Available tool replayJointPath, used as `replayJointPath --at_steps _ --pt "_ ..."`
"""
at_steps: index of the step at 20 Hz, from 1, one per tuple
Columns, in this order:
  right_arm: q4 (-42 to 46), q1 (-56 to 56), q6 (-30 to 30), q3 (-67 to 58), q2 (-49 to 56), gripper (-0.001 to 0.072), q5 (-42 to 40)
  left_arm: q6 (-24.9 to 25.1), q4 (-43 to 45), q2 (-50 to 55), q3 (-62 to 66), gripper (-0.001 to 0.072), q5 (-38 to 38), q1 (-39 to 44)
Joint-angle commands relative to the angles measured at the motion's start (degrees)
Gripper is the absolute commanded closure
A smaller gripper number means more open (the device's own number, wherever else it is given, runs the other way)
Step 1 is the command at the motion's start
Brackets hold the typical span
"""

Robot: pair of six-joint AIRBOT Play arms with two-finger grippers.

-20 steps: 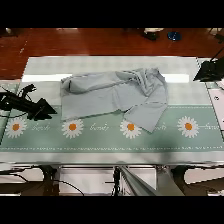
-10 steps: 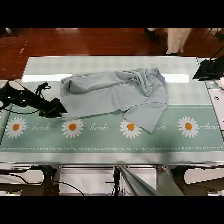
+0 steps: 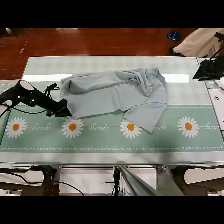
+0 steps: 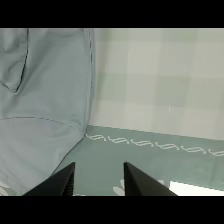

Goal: Fold the shirts.

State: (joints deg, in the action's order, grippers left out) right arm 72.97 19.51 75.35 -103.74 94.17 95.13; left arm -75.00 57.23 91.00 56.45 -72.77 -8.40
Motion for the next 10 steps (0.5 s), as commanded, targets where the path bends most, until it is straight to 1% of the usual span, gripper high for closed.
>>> replayJointPath --at_steps 1,2,4,5,6,10 --pt "0.7 0.5 0.0 0.0 0.1 0.0355 -0.5 0.8 0.2 -0.2 0.0 0.0677 0.1 0.2" --pt "0.6 1.2 -0.1 0.1 0.2 0.0346 -0.9 0.9 0.2 -0.3 0.0 0.0677 -0.1 0.2" --pt "-0.5 3.6 -0.3 0.1 1.4 0.0297 -0.8 2.1 0.2 -0.3 0.0 0.0677 -0.9 0.2" --pt "-2.7 5.0 -0.6 0.1 2.4 0.0292 0.1 2.5 0.2 -0.4 0.0 0.0677 -1.3 0.2" --pt "-6.2 6.7 -1.2 0.1 3.8 0.0256 1.4 2.5 0.2 -0.4 0.0 0.0677 -1.5 0.2" --pt "-16.2 10.3 -1.2 1.5 9.2 0.025 4.8 3.4 0.2 -0.3 0.0 0.0676 -1.6 0.2"
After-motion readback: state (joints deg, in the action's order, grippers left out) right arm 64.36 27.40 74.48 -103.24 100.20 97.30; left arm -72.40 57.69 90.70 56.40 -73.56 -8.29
